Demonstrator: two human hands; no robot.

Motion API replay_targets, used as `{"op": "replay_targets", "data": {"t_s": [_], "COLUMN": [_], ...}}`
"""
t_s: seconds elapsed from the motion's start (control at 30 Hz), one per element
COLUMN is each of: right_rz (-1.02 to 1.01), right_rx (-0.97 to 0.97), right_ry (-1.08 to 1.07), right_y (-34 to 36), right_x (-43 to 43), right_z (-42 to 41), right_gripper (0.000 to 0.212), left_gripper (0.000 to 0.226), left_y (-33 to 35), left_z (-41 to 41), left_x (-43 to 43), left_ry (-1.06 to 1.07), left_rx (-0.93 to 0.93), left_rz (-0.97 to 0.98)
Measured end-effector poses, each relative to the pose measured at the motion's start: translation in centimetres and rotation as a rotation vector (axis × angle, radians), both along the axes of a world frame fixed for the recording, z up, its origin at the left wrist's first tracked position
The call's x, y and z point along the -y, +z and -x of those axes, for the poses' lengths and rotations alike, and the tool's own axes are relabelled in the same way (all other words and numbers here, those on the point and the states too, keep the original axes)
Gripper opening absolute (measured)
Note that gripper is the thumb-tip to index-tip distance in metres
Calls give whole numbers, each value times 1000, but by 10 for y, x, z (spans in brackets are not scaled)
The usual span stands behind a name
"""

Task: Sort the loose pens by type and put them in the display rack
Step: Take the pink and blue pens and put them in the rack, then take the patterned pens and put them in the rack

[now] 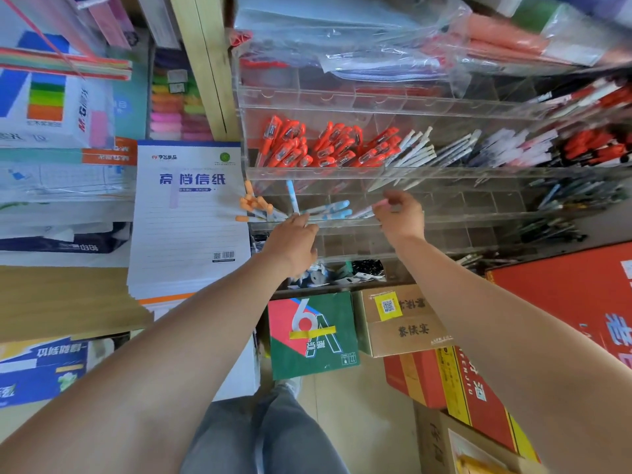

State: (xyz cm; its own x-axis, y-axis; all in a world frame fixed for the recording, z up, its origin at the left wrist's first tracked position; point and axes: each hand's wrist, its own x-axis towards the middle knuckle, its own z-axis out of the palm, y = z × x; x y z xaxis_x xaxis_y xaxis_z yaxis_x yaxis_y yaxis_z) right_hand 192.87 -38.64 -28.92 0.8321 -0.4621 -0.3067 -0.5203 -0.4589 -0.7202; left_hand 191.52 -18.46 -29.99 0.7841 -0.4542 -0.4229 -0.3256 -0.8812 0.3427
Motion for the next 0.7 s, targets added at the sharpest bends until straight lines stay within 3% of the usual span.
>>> {"op": "replay_targets", "data": {"t_s": [0.2,0.33,0.7], "right_rz": [221,119,-43], "right_rx": [192,218,191], "right_ry": [67,153,452], "right_y": [28,48,41], "right_x": [-22,-75,-381], "right_z": [17,34,89], "right_gripper": [24,14,14], "left_gripper": [34,34,17], "left_y": [26,42,38], "left_z": [9,21,100], "left_x": [-26,-72,-361], "left_ry": [67,96,313], "left_rx": [107,169,183], "left_rz": [140,213,255]}}
